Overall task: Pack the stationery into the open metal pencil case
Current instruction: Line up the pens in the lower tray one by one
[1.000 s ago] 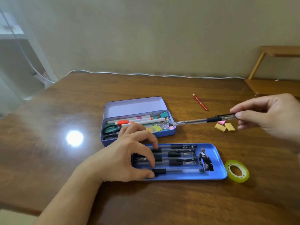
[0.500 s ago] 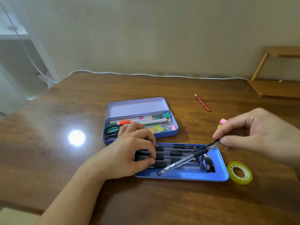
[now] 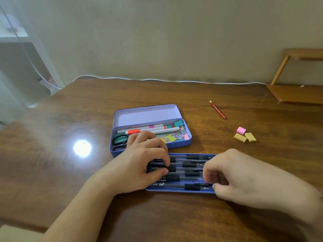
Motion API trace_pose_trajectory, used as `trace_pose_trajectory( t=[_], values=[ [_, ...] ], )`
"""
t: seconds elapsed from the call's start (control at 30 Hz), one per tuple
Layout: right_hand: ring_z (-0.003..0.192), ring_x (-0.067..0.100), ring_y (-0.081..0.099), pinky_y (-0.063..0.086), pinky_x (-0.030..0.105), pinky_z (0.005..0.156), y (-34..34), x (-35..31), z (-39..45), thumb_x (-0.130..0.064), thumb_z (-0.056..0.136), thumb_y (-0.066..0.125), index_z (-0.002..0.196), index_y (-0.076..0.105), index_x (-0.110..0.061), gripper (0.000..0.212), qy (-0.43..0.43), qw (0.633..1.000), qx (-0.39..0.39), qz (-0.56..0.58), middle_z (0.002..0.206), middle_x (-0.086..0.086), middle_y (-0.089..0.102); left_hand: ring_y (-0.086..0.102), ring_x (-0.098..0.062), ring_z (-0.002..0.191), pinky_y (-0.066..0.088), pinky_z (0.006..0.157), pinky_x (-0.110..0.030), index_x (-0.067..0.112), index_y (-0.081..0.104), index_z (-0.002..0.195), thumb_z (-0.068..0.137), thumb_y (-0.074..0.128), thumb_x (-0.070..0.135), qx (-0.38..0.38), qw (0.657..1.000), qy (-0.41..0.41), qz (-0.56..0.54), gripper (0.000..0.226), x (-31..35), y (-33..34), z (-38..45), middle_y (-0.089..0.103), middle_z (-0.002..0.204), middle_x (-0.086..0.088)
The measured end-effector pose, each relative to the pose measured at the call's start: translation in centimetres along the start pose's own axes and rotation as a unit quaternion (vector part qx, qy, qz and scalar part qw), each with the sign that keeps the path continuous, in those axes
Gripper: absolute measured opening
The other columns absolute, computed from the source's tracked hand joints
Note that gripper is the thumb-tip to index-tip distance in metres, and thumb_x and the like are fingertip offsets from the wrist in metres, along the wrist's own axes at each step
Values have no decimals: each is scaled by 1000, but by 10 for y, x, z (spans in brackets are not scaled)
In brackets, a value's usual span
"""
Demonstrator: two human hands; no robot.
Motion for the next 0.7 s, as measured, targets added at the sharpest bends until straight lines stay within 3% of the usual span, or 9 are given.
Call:
trace_pose_trajectory(
  t=[0.13,0.33,0.53,0.7],
  values=[
    [76,2,58,53,28,66,0,1,0,-27,79,59,88,62,-34,12,0,1000,0,-1,77,-15,62,38,-9,117,28,103,-34,39,67,88,80,70,57,-42,999,12,-30,20,4,2,-3,50,109,26],
    [77,2,57,52,25,66,-3,-1,-1,-31,81,57,97,60,-39,18,-5,1000,-1,-30,80,-19,61,37,-9,119,30,103,-38,39,67,84,82,71,49,-35,999,6,-33,11,2,1,-3,50,110,27],
    [75,5,53,42,20,61,-6,-6,0,-34,81,54,88,53,-36,7,-5,997,12,-75,82,-16,57,38,-6,114,34,100,-40,39,63,87,83,72,45,-12,1000,1,-20,11,-1,-2,-1,52,106,27],
    [69,3,49,34,19,56,-5,-6,1,-38,83,53,76,47,-34,10,7,997,10,-82,75,-15,51,38,-7,117,31,103,-37,44,62,98,76,71,63,-23,1000,6,-19,31,2,-1,-2,49,112,29]
  ],
)
Point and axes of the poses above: each hand's wrist, its own z-axis towards the middle knuckle, its own y-axis out of the palm, x = y × z, the point moved 9 cm from there along z, towards the middle knuckle
